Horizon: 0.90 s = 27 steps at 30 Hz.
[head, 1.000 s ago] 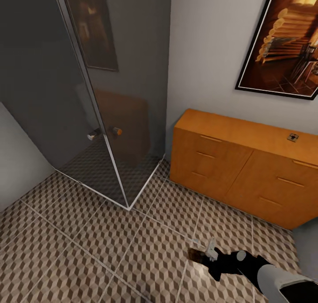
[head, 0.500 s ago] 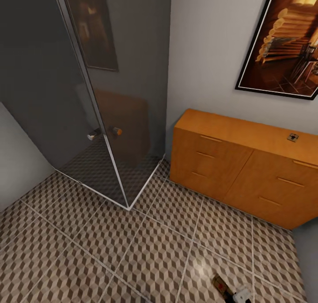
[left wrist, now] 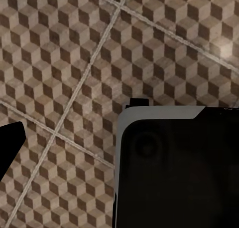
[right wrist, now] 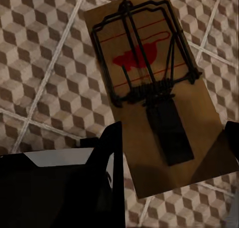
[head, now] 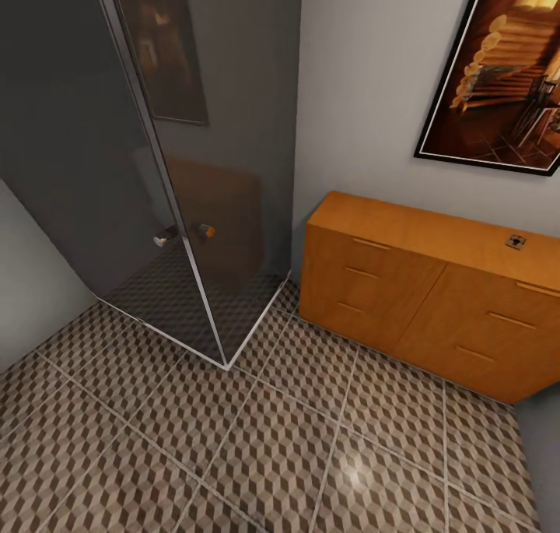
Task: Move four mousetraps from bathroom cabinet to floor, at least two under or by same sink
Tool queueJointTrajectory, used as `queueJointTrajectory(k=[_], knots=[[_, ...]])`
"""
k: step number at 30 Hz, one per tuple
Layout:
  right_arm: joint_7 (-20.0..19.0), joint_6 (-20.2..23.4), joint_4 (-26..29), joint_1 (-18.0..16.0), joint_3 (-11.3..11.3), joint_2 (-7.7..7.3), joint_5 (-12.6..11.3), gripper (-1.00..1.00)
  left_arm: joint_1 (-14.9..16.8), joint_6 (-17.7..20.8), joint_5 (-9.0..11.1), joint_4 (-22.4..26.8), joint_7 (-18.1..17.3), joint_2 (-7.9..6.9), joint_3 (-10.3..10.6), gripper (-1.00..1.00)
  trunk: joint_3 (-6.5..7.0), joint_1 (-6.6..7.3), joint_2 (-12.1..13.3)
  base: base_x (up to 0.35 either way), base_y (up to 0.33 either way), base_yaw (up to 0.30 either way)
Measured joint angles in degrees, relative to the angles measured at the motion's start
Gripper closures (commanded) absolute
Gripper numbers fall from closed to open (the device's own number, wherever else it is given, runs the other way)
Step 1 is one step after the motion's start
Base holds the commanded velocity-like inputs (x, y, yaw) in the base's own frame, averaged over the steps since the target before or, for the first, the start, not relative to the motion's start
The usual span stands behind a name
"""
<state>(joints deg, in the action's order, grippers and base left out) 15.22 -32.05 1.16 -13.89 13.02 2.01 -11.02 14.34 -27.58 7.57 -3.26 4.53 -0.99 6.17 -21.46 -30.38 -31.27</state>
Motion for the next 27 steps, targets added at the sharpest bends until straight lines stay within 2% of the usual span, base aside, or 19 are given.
queueJointTrajectory(k=[6, 11, 15, 19, 20, 23, 25, 27], knots=[[1.1, -0.4, 1.5, 0.1, 0.1, 1.38, 0.1, 1.00, 0.0, 0.1, 0.0, 0.0, 0.0, 0.00, 0.0, -1.00, 0.00, 0.00, 0.0, 0.000, 0.000, 0.000], [1.0, -0.5, 5.7, 0.1, 0.2, 1.72, 0.3, 1.00, 0.0, 0.1, 0.0, -0.1, 0.0, 0.00, 0.0, -1.00, 0.00, 0.00, 0.0, 0.000, 0.000, 0.000], [-0.1, -0.6, 6.7, 0.1, 0.4, 1.50, 0.5, 1.00, 0.0, 0.0, 0.0, 0.0, 0.1, 0.00, 0.0, -1.00, 0.00, 0.00, 0.0, 0.000, 0.000, 0.000], [-5.6, -3.3, 6.1, 0.1, 1.6, 0.78, 2.0, 1.00, 0.0, 0.0, 0.1, 0.1, 0.2, -0.16, 0.0, -1.00, 0.00, 0.00, 0.0, 0.000, 0.000, 0.000], [-10.3, -7.8, 3.8, 0.1, 1.6, -0.45, 2.5, 1.00, 0.0, 0.0, 0.1, 0.1, 0.2, -0.22, 0.0, -1.00, 0.00, 0.00, 0.0, 0.000, 0.000, 0.000], [-18.7, -14.9, 0.5, 0.8, 2.3, -2.65, 3.3, 1.00, 0.0, 0.0, 0.1, 0.1, 0.2, -0.34, -0.1, -1.00, 0.00, 0.00, 0.0, 0.000, 0.000, 0.000], [-20.4, -16.3, 0.0, 2.4, 2.4, -2.94, 3.3, 1.00, 0.0, 0.0, 0.1, 0.2, 0.2, -0.39, -0.1, -1.00, -0.01, 0.00, 0.0, 0.000, 0.000, 0.000], [-20.5, -17.6, -0.2, 4.1, 2.3, -3.01, 3.3, 1.00, 0.0, 0.0, 0.1, 0.2, 0.2, -0.42, -0.1, -1.00, 0.00, 0.00, 0.0, 0.000, 0.000, 0.000]])
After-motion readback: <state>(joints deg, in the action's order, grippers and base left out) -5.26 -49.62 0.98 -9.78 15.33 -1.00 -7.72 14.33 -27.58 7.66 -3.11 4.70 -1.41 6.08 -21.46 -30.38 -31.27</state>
